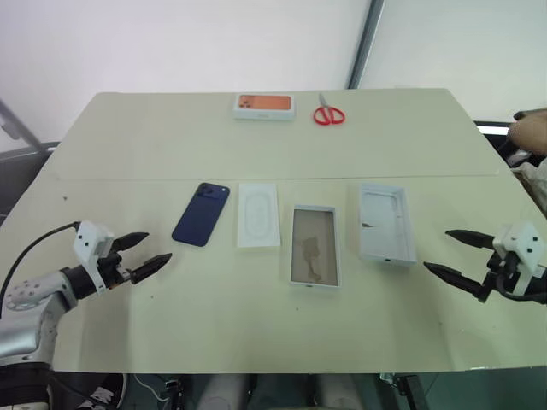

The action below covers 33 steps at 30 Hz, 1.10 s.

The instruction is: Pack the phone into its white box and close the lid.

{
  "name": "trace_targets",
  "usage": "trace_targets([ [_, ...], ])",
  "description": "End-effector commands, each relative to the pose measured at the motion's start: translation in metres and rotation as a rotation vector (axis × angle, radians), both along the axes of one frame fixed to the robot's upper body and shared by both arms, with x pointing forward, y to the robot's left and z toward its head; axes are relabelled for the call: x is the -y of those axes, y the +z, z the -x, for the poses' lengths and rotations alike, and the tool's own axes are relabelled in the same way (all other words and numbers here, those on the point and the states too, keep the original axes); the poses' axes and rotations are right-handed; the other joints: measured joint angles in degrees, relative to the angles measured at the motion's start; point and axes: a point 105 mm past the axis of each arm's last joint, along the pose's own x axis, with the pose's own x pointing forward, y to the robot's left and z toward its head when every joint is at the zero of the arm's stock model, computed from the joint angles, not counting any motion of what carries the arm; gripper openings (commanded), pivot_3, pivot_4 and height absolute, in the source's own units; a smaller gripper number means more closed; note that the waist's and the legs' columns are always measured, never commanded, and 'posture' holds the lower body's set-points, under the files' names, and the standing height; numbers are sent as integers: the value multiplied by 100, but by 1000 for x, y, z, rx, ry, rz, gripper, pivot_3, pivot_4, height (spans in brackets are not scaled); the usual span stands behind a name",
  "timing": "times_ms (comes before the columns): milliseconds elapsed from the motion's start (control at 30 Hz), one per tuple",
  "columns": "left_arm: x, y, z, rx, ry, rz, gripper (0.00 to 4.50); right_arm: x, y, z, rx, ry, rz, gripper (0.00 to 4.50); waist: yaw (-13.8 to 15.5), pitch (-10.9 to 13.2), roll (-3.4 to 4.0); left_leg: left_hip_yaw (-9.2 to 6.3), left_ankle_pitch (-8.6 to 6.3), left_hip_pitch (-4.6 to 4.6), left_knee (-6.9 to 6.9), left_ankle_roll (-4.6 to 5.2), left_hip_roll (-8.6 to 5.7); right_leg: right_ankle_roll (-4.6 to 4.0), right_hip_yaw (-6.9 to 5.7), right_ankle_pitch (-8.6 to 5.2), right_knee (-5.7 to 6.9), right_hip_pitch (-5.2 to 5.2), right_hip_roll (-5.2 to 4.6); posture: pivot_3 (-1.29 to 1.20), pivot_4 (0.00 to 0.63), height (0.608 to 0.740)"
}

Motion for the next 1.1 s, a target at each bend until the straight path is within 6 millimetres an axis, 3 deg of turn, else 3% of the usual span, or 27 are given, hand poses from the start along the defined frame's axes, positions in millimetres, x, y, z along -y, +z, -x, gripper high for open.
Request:
trace_targets([
  [33,-6,15,-5,67,17,-13,4500,-6,12,-4,58,20,-1,4472,3,0,0,0,0,0,0,0,0,0,0,0,0,0,0,0,150,740],
  [967,13,25,-14,75,1,27,4500,-20,6,-9,39,50,-16,4472,3,0,0,0,0,-1,1,0,0,16,-1,8,1,-1,1,0,150,740],
  [1033,20,26,-18,42,14,94,4500,-27,8,-11,43,66,-36,4472,6,0,0,-1,0,-1,2,0,0,16,-1,9,1,-1,2,0,150,740],
  [1100,41,31,-22,1,5,205,4500,-41,10,-14,50,105,-42,4472,6,0,0,-2,1,-1,5,1,-1,17,-2,9,2,2,2,0,150,740],
])
